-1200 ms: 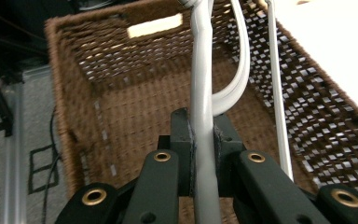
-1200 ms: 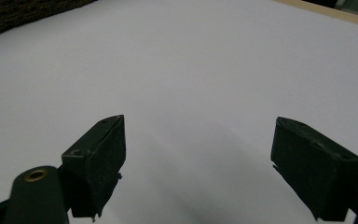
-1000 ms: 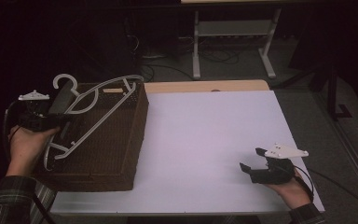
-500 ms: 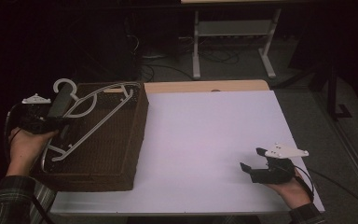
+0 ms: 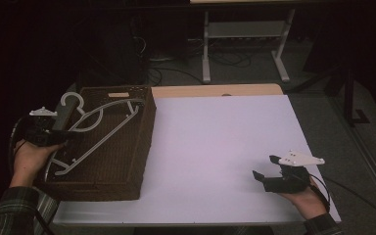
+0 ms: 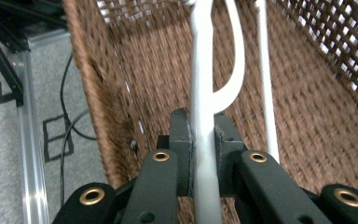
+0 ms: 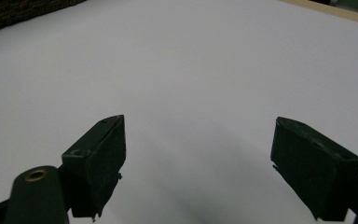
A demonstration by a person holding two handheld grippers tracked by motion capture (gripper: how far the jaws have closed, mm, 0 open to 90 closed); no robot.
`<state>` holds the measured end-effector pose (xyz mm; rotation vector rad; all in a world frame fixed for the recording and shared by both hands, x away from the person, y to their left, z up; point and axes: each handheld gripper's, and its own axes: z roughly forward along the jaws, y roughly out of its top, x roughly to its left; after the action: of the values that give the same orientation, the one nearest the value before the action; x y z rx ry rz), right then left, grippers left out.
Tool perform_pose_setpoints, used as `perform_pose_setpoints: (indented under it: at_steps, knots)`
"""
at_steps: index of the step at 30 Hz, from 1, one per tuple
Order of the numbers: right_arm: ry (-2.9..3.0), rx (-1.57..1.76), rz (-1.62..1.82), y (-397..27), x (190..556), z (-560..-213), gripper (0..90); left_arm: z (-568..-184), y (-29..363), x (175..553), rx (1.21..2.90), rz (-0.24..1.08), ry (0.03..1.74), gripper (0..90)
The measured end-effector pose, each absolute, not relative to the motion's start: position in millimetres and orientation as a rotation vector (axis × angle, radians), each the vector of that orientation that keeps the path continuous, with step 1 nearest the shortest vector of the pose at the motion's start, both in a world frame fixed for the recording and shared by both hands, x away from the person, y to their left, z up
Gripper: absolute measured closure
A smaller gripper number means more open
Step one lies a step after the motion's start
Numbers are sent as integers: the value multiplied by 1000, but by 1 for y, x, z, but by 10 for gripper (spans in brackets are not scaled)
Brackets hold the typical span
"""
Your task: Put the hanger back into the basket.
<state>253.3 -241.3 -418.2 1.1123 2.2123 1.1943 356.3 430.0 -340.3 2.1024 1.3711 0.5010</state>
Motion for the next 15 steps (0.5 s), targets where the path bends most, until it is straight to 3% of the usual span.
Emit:
perform_pose_setpoints:
  at_steps: [7,15]
  knots:
    - [2213,1109,1195,-241,254,-418,172,-339,429,355,2086,491,1357,784]
    - [2210,1109,1198,-241,254,-418,172,-333,428,353,2019,487,1339,607]
